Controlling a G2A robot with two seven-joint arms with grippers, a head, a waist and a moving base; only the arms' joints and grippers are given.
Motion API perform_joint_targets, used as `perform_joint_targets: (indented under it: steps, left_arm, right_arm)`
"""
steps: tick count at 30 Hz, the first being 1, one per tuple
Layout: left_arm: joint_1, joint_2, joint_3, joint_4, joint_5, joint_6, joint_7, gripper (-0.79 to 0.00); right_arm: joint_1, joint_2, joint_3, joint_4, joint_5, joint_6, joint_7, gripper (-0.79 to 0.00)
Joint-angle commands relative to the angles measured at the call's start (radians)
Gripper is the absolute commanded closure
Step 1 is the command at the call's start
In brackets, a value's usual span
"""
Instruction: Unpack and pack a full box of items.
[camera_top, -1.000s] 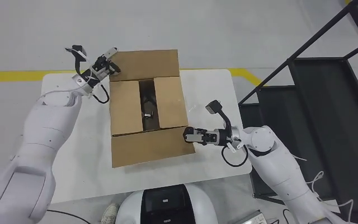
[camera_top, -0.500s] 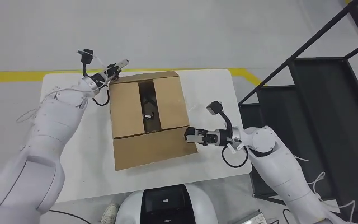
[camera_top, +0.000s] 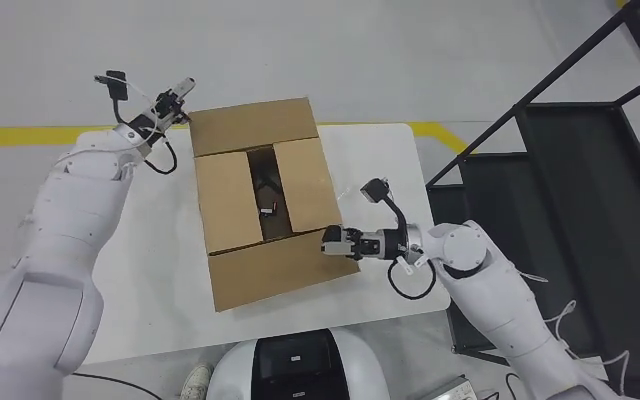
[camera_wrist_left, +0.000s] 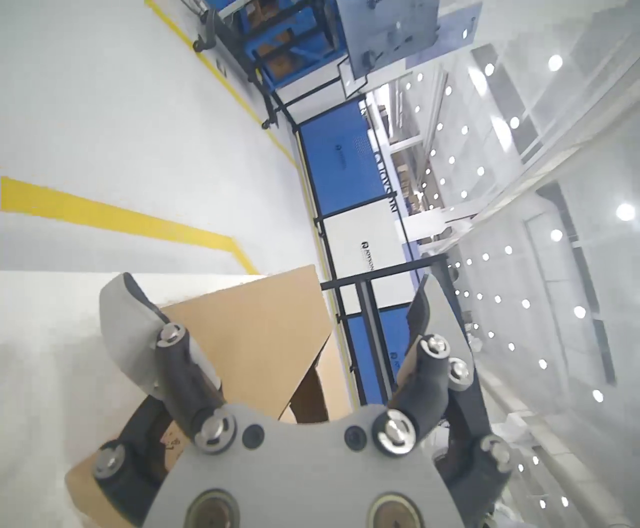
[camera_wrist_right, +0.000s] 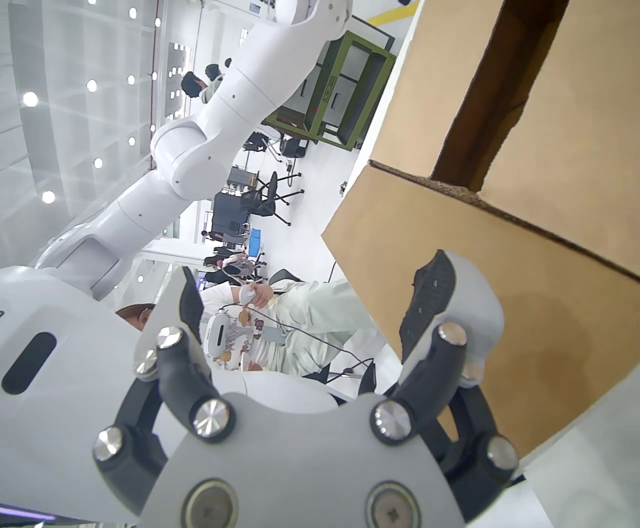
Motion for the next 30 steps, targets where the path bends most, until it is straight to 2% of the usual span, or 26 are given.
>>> perform_joint_targets:
  steps: [1,7,13,17,23,26,30]
  left_arm:
    - [0.003,0.02,-0.026,0.011,-0.018,-0.012,-0.04,-0.785]
    - [0.038,0.089,-0.092,-0.002,-0.038,-0.017,-0.198,-0.785]
    - [0.134,0.167,-0.172,-0.127,-0.05,-0.006,-0.332,-0.785]
    - [0.24,0.223,-0.245,-0.288,-0.04,0.045,-0.35,-0.785]
    - [0.452,0.299,-0.398,-0.628,-0.012,0.193,-0.308,-0.785]
    - [0.554,0.326,-0.477,-0.782,0.006,0.263,-0.279,-0.785]
    - [0.659,0.347,-0.557,-0.927,0.019,0.327,-0.259,-0.785]
  right_arm:
    - [0.029,-0.006,-0.035,-0.011,-0.068,0.036,-0.027,-0.785]
    - [0.199,-0.041,-0.175,0.033,-0.195,0.166,-0.074,-0.785]
    - [0.37,-0.097,-0.333,0.153,-0.217,0.223,-0.123,-0.785]
    - [0.437,-0.134,-0.412,0.242,-0.21,0.235,-0.174,-0.785]
    - [0.495,-0.184,-0.505,0.341,-0.198,0.247,-0.217,-0.785]
    - [0.515,-0.206,-0.54,0.379,-0.196,0.253,-0.232,-0.785]
    - [0.532,-0.235,-0.574,0.421,-0.155,0.242,-0.232,-0.785]
